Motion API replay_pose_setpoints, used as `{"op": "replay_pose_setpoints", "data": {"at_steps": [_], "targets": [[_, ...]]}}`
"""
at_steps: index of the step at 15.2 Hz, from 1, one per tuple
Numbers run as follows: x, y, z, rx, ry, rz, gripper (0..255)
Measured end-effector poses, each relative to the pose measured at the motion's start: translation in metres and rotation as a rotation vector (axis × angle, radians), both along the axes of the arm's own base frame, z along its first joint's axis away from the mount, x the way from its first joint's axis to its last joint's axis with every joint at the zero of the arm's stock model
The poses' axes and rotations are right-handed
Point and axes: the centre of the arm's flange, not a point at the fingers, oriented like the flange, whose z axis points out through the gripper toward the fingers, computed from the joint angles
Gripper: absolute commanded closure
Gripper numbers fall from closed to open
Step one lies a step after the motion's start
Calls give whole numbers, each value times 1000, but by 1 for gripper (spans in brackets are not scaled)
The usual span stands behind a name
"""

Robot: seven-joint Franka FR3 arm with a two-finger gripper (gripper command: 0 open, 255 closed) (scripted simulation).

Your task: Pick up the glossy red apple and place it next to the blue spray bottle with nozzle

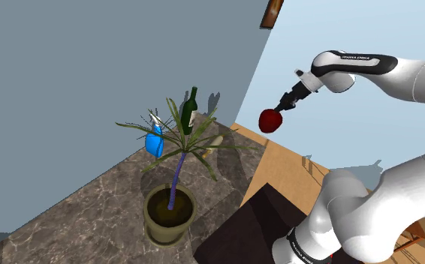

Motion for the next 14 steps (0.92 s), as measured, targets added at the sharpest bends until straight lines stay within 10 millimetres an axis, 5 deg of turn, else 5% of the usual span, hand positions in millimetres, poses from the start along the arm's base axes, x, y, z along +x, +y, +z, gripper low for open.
{"op": "replay_pose_setpoints", "data": {"at_steps": [7, 14], "targets": [[1, 1, 36, 0, 0, 0, 255], [34, 72, 43, 0, 0, 2, 255]]}}
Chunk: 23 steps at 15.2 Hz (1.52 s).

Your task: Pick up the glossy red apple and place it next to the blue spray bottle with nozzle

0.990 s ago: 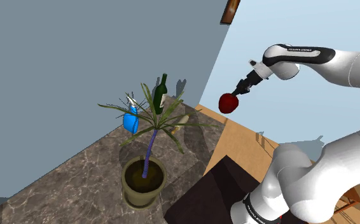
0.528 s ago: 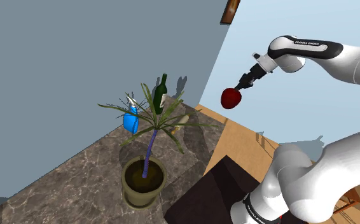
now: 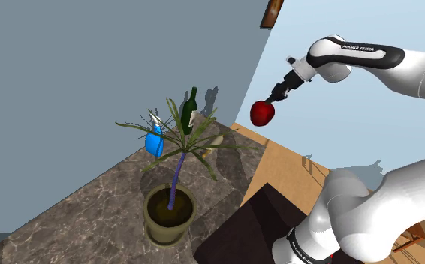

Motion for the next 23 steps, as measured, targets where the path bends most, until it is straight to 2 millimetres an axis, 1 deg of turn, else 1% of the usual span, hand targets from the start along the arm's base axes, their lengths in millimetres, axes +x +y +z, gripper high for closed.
{"op": "replay_pose_setpoints", "data": {"at_steps": [1, 2, 3, 11, 12, 13, 15, 17, 19, 21, 23], "targets": [[5, 10, -3, 0, 0, 0, 255], [11, 22, -2, 0, 0, 0, 255], [16, 38, 0, -1, 0, 0, 255], [65, 131, 0, -1, 0, 0, 255], [69, 142, -3, -1, 0, 0, 255], [79, 156, -2, -1, 0, 0, 255], [88, 179, -1, -1, 0, -1, 255], [102, 200, 0, -1, 0, -1, 255], [110, 226, 1, -1, 0, 0, 255], [124, 247, 0, -1, 0, -1, 255], [131, 271, -2, -1, 0, -1, 255]]}}
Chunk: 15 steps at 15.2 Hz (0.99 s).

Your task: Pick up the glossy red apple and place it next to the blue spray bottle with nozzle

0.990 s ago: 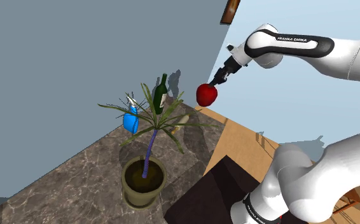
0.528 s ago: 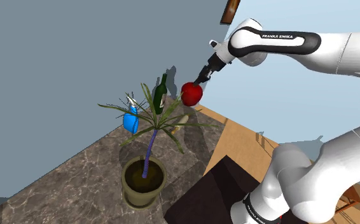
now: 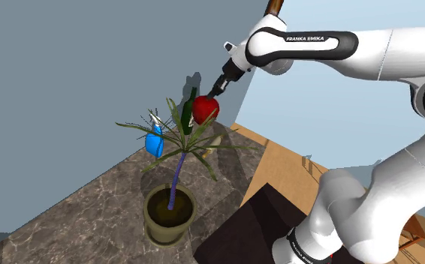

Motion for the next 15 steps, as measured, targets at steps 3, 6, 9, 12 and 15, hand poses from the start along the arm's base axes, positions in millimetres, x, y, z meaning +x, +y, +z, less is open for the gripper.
{"op": "replay_pose_setpoints", "data": {"at_steps": [3, 6, 9, 12, 15], "targets": [[18, 37, 2, 0, 0, 0, 255], [38, 74, 0, 0, -1, 0, 255], [52, 110, 0, 0, -1, -1, 255], [70, 144, 1, 0, -1, -1, 255], [88, 180, 0, 0, -1, -1, 255]]}}
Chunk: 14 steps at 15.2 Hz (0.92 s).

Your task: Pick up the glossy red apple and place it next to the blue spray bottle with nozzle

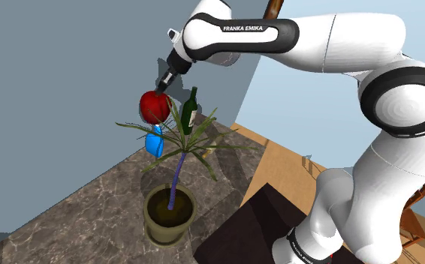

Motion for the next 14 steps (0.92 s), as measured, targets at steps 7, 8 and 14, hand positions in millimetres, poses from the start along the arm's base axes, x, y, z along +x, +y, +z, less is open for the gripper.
{"op": "replay_pose_setpoints", "data": {"at_steps": [7, 8, 14], "targets": [[5, 11, -29, 1, 0, 0, 255], [4, 11, -34, 1, 0, 0, 255], [5, 12, -66, 1, 1, 0, 255]]}}
